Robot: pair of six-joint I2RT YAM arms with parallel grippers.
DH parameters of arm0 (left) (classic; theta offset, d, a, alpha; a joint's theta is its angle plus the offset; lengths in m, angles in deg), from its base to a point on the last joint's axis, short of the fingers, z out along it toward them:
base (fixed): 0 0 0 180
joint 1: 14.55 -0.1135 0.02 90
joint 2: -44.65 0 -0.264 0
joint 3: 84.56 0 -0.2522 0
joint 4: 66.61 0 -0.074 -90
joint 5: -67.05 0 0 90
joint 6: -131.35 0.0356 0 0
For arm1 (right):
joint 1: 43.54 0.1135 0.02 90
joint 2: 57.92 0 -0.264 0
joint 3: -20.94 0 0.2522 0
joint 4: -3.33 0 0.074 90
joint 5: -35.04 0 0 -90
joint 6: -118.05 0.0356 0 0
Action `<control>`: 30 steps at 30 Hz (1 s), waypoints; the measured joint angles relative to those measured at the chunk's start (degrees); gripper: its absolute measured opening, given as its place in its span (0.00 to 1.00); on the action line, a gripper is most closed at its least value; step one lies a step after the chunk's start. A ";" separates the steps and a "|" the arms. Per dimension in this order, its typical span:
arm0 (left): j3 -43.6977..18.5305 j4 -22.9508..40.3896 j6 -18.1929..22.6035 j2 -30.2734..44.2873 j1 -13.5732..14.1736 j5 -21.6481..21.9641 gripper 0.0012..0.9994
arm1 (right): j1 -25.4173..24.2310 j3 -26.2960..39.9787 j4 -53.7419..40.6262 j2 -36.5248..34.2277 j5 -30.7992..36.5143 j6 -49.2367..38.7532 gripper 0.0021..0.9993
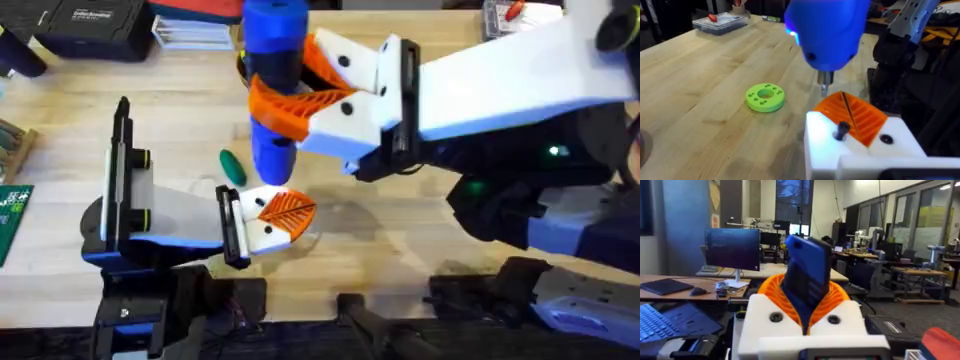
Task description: Pick up the gripper from the table and insert it into the empty holder that is missing its gripper. Then pick up a screw, insert it into the mounting hole, and use the screwdriver to tighten it. Finally, clean up the table by picking up the vegetable and placing it into the bucket.
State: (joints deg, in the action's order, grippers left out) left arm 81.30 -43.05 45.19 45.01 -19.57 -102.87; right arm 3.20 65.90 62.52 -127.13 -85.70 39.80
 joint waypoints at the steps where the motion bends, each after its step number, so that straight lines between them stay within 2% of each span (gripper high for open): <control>1: 0.00 0.00 0.00 0.00 0.00 0.00 0.00 | 0.41 0.36 0.00 -0.26 0.00 -0.01 0.03; 14: 0.00 0.01 0.01 0.00 0.00 0.00 0.00 | 4.60 3.05 0.24 -3.76 0.00 0.00 0.03; 30: 0.00 0.02 0.00 0.00 0.00 0.00 0.00 | 4.72 3.48 -3.63 -3.83 0.28 -1.32 0.03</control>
State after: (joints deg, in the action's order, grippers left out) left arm 81.30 -43.03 45.19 45.01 -19.57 -102.87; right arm 7.92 69.38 58.88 -130.96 -85.42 38.48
